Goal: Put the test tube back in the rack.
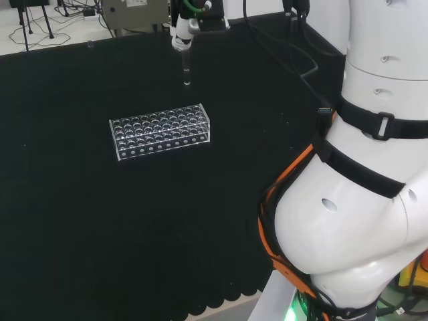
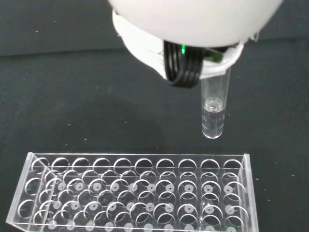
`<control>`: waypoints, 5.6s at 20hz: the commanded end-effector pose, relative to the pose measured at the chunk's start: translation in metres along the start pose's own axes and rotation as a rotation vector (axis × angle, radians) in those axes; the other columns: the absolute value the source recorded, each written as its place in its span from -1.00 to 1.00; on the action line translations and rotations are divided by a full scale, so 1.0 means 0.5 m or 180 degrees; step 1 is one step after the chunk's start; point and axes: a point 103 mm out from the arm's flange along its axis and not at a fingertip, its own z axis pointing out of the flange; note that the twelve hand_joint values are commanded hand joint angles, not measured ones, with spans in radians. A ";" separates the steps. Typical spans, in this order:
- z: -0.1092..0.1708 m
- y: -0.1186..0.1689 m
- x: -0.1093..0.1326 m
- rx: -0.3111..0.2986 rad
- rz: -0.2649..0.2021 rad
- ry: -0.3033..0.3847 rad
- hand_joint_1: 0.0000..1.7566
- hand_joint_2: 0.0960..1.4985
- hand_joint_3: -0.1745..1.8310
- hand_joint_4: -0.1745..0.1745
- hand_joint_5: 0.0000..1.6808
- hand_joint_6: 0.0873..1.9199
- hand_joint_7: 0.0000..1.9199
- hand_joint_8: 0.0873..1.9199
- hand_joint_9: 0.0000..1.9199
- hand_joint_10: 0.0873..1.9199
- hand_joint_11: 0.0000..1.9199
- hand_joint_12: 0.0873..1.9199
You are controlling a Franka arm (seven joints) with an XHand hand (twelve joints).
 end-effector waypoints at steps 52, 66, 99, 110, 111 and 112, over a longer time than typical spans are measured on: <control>0.136 0.055 -0.033 0.0492 0.0099 0.0460 0.65 -0.41 0.02 -1.00 0.68 -0.97 0.53 -0.60 0.40 -0.06 0.23 -0.04; 0.143 0.055 -0.040 0.0508 0.0124 0.0441 0.65 -0.41 0.02 -1.00 0.69 -0.97 0.53 -0.60 0.40 -0.05 0.23 -0.04; 0.211 0.075 -0.069 0.0635 0.0165 0.0564 0.65 -0.41 0.01 -1.00 0.69 -0.99 0.53 -0.60 0.40 -0.06 0.23 -0.04; 0.219 0.088 -0.047 0.0677 0.0123 0.0546 0.65 -0.41 0.01 -1.00 0.69 -0.99 0.53 -0.60 0.40 -0.06 0.23 -0.04; 0.220 0.089 -0.044 0.0682 0.0115 0.0550 0.65 -0.41 0.01 -1.00 0.69 -0.99 0.53 -0.60 0.40 -0.06 0.23 -0.04; 0.221 0.089 -0.042 0.0684 0.0107 0.0552 0.65 -0.41 0.01 -1.00 0.69 -0.99 0.53 -0.60 0.40 -0.06 0.23 -0.04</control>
